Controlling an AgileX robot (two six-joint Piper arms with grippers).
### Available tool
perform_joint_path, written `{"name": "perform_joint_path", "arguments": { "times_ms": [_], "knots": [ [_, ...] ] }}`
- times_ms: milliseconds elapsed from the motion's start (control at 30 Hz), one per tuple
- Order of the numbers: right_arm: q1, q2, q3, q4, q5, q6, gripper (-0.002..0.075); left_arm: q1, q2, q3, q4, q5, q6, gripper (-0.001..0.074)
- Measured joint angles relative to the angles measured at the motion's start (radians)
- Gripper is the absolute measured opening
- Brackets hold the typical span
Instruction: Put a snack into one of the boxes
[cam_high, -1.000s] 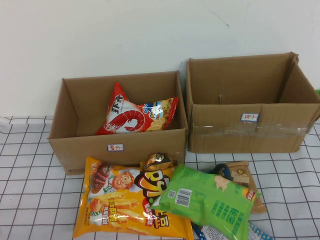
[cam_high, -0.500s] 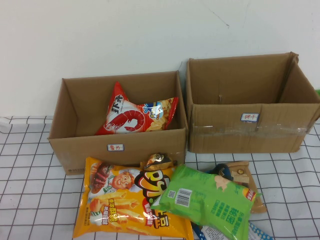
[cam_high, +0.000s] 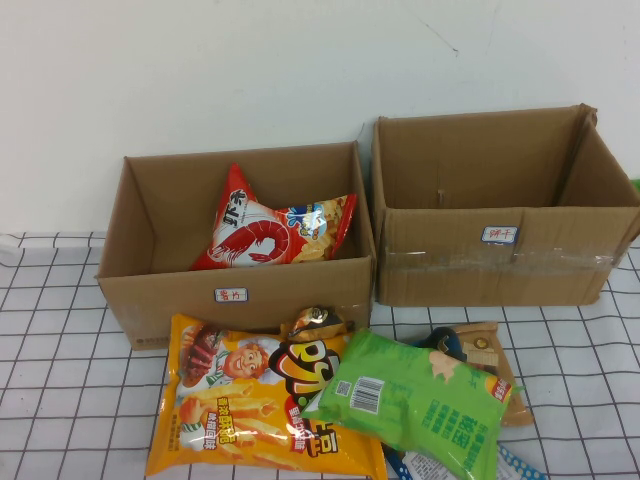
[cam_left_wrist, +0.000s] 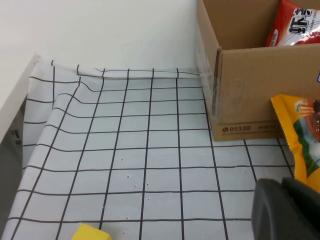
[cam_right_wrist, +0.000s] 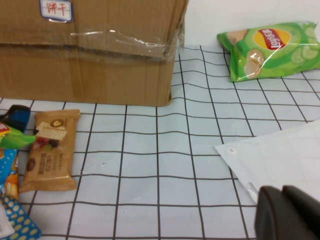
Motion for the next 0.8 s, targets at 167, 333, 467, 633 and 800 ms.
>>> {"name": "perform_joint_path", "arguments": {
  "times_ms": [167,333,467,633,800],
  "knots": [
    [0.000,0.000,0.000,-0.006,0.000,-0.046,-0.0001,0.000,0.000,0.000,0.000,0.000,0.000,-0.0002],
    [0.000,0.000,0.000,-0.010,0.000,-0.063,-0.0001,0.000,0.000,0.000,-0.061,-0.002,-0.028,-0.0002],
    [0.000,0.000,0.000,-0.010,0.000,-0.065,-0.0001,0.000,0.000,0.002,-0.427,-0.030,-0.185,-0.0002],
    [0.000,0.000,0.000,-0.010,0.000,-0.067,-0.0001,0.000,0.000,0.002,-0.768,-0.091,-0.221,-0.0002],
    [0.000,0.000,0.000,-0.010,0.000,-0.067,-0.0001,-0.004,0.000,0.002,-0.865,-0.170,-0.228,-0.0002]
  ]
}}
